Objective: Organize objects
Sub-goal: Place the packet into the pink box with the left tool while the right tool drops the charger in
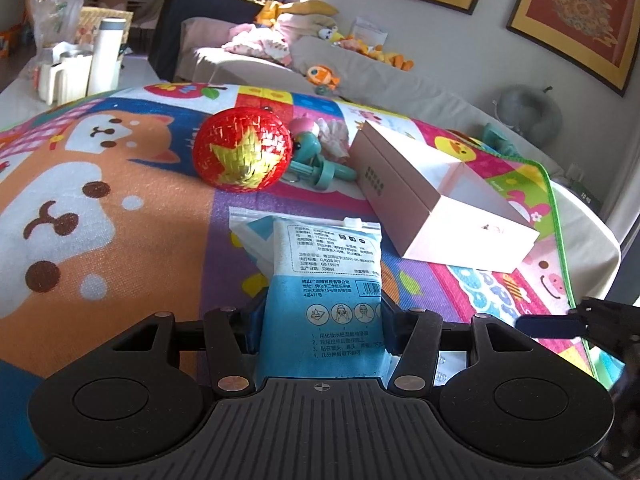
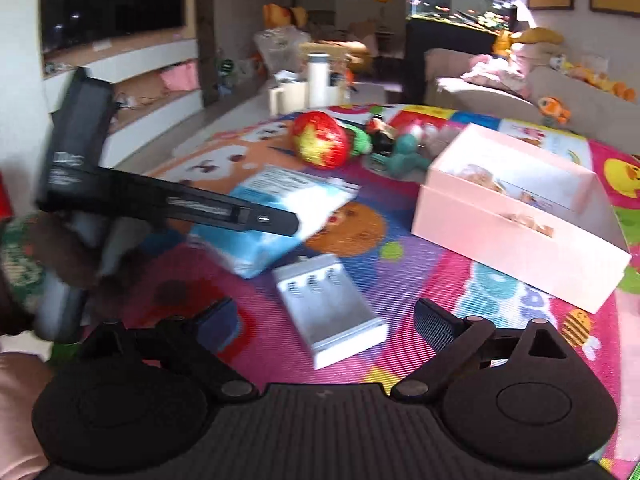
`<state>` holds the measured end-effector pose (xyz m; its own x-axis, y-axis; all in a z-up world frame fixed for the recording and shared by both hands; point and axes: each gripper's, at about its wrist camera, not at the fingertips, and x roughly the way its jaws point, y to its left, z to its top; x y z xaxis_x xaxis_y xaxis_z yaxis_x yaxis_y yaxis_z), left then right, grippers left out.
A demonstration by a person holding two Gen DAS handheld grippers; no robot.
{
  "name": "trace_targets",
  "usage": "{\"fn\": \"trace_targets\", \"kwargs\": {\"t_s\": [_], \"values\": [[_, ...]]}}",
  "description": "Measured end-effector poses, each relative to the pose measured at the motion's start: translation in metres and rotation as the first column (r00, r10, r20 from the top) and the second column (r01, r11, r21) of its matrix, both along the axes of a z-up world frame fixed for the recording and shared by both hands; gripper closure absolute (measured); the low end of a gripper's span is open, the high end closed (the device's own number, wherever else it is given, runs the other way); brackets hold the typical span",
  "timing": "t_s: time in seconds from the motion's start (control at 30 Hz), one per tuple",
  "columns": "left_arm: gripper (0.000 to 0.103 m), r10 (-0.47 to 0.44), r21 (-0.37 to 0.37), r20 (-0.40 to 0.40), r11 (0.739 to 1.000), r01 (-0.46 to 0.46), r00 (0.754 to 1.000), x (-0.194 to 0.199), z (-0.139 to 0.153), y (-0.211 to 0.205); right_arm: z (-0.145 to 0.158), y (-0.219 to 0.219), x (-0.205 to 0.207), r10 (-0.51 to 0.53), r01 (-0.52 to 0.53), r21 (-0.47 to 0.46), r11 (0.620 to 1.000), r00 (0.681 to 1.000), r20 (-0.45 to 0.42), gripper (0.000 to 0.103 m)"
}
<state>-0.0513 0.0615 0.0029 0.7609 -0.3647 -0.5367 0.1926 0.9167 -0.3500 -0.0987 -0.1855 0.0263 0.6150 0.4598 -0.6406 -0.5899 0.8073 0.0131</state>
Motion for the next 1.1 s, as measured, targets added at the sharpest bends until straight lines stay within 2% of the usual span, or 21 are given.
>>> {"fn": "trace_targets", "kwargs": {"t_s": [0.17,0.23,0.37,0.47,0.6,0.87,0.93,1.03,1.1], "values": [[0.045,0.0,-0.001,0.0,1.0,0.0,1.0,0.0,0.0,0.0,-0.01,0.012,0.011,0.015,-0.015,-0.021,1.0,1.0,-0.004,0.02],[0.045,0.0,-0.005,0.0,1.0,0.0,1.0,0.0,0.0,0.001,-0.015,0.02,0.015,0.016,-0.017,-0.055,0.998,1.0,-0.016,0.041],[0.045,0.002,-0.009,-0.001,1.0,-0.002,1.0,0.0,-0.001,0.001,-0.015,0.014,0.023,-0.043,0.04,-0.04,0.998,0.998,-0.055,0.052],[0.045,0.002,-0.003,0.0,1.0,-0.002,1.0,0.0,0.0,0.0,-0.014,0.003,0.023,-0.086,0.083,-0.042,0.996,0.993,-0.076,0.053],[0.045,0.002,-0.001,0.001,1.0,-0.002,1.0,0.0,0.0,0.0,-0.011,-0.003,0.016,-0.065,0.065,-0.011,0.998,0.992,-0.108,0.053],[0.045,0.002,0.014,0.001,1.0,-0.002,1.0,0.0,0.0,-0.002,-0.015,0.009,0.027,-0.091,0.091,-0.001,0.996,0.993,-0.081,0.054],[0.045,0.005,0.045,0.002,0.999,-0.005,1.0,0.0,0.001,-0.006,-0.014,0.011,0.024,-0.08,0.08,-0.004,0.997,0.994,-0.077,0.055],[0.046,0.006,0.149,-0.001,0.989,-0.006,1.0,-0.005,0.008,-0.019,-0.005,0.001,0.015,-0.072,0.073,0.006,0.997,0.996,-0.053,0.055],[0.047,-0.029,0.146,-0.013,0.989,0.031,0.999,-0.007,0.019,-0.026,0.008,-0.018,0.009,-0.093,0.094,0.042,0.995,0.995,-0.026,0.056]]}}
